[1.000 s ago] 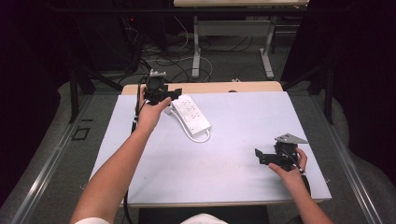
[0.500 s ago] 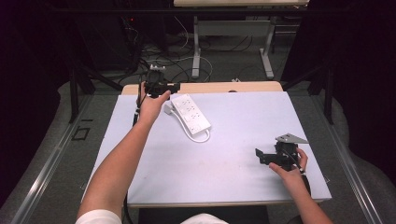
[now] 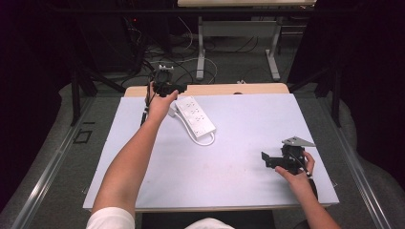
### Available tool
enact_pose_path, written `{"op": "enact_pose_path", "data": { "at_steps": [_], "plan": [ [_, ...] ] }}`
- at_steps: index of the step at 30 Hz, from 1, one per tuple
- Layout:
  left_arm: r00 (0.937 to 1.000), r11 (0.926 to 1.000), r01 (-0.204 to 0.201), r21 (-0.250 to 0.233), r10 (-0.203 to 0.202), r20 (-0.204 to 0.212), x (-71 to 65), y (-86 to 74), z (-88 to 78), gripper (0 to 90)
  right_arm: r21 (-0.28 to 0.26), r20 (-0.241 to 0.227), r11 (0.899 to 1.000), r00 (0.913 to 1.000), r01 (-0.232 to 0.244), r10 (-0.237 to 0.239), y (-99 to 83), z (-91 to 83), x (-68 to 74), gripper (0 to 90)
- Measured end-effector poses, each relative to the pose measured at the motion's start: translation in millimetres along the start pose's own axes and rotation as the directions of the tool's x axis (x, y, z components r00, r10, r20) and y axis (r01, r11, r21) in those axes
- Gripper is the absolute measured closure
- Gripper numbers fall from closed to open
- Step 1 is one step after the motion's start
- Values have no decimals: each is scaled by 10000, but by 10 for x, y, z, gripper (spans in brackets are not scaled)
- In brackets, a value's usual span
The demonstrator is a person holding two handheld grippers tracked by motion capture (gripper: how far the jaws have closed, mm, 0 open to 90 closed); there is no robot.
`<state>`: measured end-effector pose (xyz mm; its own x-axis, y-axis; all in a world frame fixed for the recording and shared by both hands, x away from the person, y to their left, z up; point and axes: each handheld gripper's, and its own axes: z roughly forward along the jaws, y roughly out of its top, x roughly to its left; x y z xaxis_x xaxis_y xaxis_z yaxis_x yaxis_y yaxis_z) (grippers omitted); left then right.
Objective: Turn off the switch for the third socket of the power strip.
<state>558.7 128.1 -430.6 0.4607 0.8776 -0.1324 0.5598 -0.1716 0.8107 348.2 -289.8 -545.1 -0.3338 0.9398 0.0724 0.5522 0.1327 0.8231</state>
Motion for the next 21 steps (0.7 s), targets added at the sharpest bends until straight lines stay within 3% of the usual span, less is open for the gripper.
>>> {"op": "enact_pose_path", "data": {
  "at_steps": [14,21],
  "plan": [
    [9993,9998,128,162,-122,-358,76,-59,196,494,88,-15,9999,10000,-58,59,-3,17,-3,2],
    [9979,9988,113,484,-82,-637,122,-97,277,518,79,3,9999,10000,-68,68,-2,12,-2,3]
  ]
}}
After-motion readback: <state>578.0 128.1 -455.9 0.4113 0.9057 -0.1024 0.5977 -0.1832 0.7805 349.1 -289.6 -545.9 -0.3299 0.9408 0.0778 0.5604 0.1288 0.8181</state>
